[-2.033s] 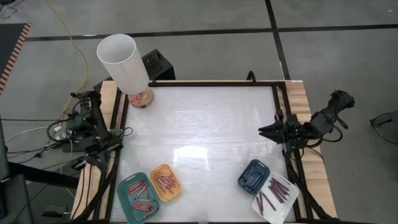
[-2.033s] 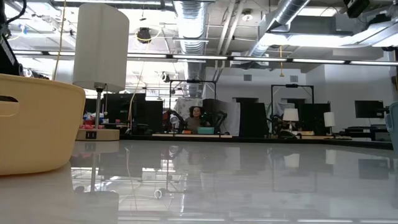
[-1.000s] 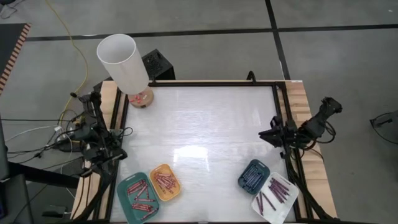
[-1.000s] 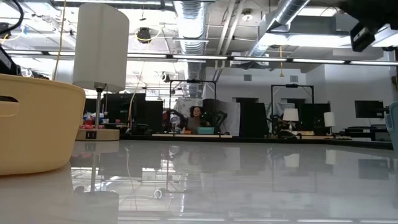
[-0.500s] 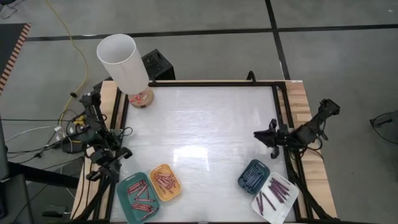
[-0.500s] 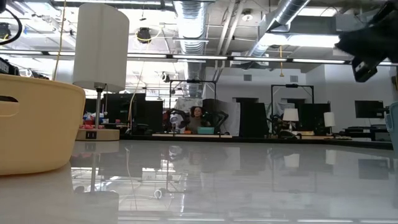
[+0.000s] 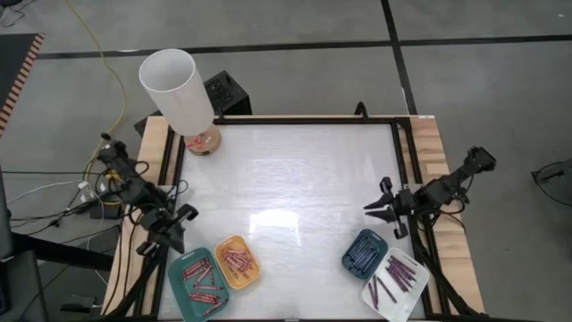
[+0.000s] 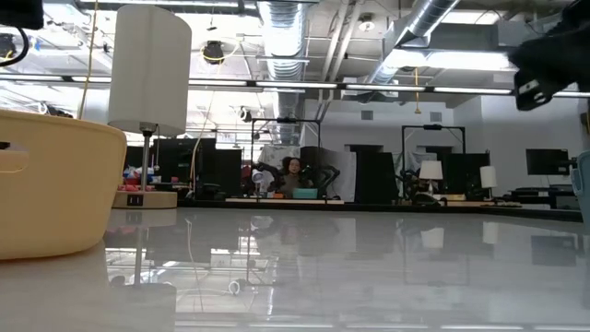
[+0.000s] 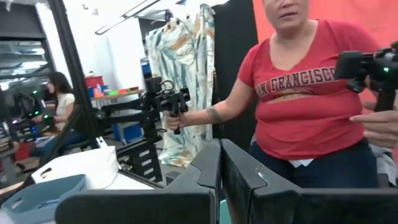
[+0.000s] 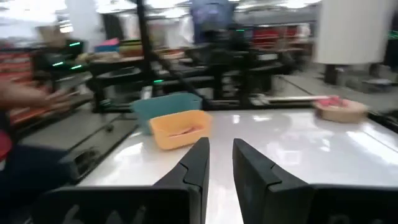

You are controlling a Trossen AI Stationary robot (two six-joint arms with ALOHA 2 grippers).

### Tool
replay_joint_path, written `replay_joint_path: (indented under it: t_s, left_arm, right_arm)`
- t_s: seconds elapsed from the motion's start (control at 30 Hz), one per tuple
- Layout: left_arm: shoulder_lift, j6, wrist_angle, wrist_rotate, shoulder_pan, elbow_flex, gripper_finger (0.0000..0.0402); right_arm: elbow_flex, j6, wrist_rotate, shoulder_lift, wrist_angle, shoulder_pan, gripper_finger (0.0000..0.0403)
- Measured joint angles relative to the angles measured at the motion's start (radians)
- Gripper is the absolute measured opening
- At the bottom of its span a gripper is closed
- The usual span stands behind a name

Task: Sort crayons
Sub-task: Return to Home Position

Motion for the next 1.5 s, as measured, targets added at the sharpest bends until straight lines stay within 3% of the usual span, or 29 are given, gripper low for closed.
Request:
replay_joint_path:
  t_s: [0.07, 0.2, 0.33, 0.43, 0.53, 0.67, 0.87, 1.17, 1.5]
  left_arm:
    - [0.000, -0.029, -0.005, 0.040, 0.059, 0.000, 0.0000]
    - [0.000, -0.082, -0.016, 0.121, 0.194, -0.001, 0.0000]
    - [0.000, -0.103, -0.020, 0.247, 0.333, -0.001, 0.0000]
    - [0.000, -0.116, -0.041, 0.266, 0.417, -0.001, 0.0000]
    - [0.000, -0.114, -0.071, 0.232, 0.477, -0.002, 0.0000]
    - [0.001, -0.123, -0.099, 0.085, 0.514, -0.002, 0.0000]
    - [0.001, -0.112, -0.106, -0.057, 0.518, -0.002, 0.0000]
    - [0.001, -0.092, -0.114, -0.095, 0.518, -0.002, 0.0000]
    - [0.001, -0.094, -0.198, -0.096, 0.518, -0.002, 0.0000]
  right_arm:
    - [0.000, -0.026, -0.060, 0.000, -0.002, -0.013, 0.0077]
    - [0.000, -0.086, -0.076, 0.000, -0.003, -0.049, 0.0077]
    - [-0.001, -0.146, -0.206, 0.000, -0.002, -0.099, 0.0077]
    - [-0.001, -0.152, -0.278, 0.000, -0.011, -0.145, 0.0077]
    - [-0.001, -0.132, -0.320, 0.000, -0.027, -0.192, 0.0077]
    - [-0.002, -0.139, -0.390, 0.000, -0.040, -0.252, 0.0077]
    - [-0.002, -0.160, -0.396, 0.002, -0.042, -0.328, 0.0077]
    - [-0.002, -0.022, -0.396, 0.002, -0.043, -0.371, 0.0077]
    - [-0.002, -0.029, -0.395, 0.002, -0.043, -0.371, 0.0077]
